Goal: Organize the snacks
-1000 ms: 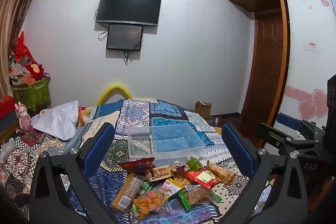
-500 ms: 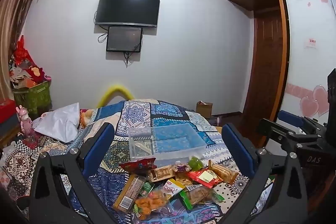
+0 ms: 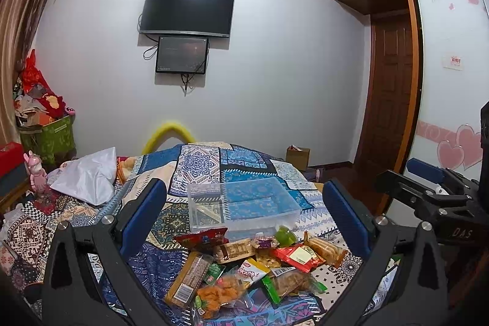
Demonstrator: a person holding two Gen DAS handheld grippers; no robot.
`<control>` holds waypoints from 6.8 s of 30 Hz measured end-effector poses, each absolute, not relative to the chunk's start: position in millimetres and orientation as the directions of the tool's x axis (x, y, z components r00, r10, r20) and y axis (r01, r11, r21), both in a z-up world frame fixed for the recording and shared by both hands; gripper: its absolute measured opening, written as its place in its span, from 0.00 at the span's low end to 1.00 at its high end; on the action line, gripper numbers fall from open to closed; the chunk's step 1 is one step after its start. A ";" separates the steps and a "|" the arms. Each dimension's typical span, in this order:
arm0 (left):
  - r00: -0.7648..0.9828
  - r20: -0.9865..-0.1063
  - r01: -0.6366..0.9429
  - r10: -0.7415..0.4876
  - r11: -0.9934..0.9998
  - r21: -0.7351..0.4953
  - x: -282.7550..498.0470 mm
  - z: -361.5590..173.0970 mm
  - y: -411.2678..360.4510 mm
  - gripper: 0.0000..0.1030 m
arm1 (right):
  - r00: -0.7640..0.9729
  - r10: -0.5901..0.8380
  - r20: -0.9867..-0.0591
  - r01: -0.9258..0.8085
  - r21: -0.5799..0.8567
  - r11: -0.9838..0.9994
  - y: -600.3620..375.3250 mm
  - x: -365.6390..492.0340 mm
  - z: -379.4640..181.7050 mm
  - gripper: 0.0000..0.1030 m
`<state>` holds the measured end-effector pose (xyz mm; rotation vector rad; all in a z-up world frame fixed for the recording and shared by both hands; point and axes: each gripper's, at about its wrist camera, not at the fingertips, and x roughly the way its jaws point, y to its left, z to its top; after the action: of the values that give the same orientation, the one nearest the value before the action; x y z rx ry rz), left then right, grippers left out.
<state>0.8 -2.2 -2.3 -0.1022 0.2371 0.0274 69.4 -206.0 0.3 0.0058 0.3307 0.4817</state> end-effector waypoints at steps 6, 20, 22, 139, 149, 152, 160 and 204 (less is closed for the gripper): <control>0.972 -0.236 -0.038 0.015 0.995 -0.097 0.5 -1.8 -2.8 1.00 | 0.835 0.456 -0.308 -0.454 0.081 0.887 -205.6 68.2 1.2 1.00; 0.972 -0.235 -0.039 0.015 0.995 -0.095 0.4 -2.8 -3.8 1.00 | 0.835 0.457 -0.307 -0.459 0.071 0.886 -202.7 65.8 1.9 1.00; 0.972 -0.235 -0.040 0.017 0.995 -0.094 0.2 -3.0 -3.7 1.00 | 0.836 0.455 -0.306 -0.457 0.068 0.887 -202.2 65.8 2.0 1.00; 0.891 -0.452 -0.145 0.050 0.973 -0.179 145.2 -43.6 80.3 0.36 | 0.688 0.467 -0.555 -0.439 0.195 0.877 -193.5 213.2 -62.0 0.21; 0.883 -0.466 -0.151 0.055 0.974 -0.171 203.5 -47.2 87.1 0.36 | 0.667 0.478 -0.572 -0.450 0.202 0.870 -166.7 249.2 -73.4 0.21; 0.879 -0.475 -0.139 0.039 0.974 -0.178 219.6 -60.3 90.0 0.36 | 0.652 0.479 -0.588 -0.454 0.203 0.867 -160.7 259.4 -77.4 0.21; 0.786 -0.618 -0.150 -0.001 0.970 -0.193 269.3 -106.2 99.9 0.36 | 0.593 0.462 -0.660 -0.482 0.169 0.860 -136.4 287.9 -100.2 0.21; 0.705 -0.709 -0.176 -0.032 0.960 -0.218 235.1 -86.7 103.7 0.63 | 0.563 0.443 -0.698 -0.512 0.126 0.850 -145.0 255.6 -88.4 0.55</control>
<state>235.1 103.7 -86.7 -0.2803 0.7874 0.0814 255.6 -145.0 -88.4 -0.0944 0.7944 0.5629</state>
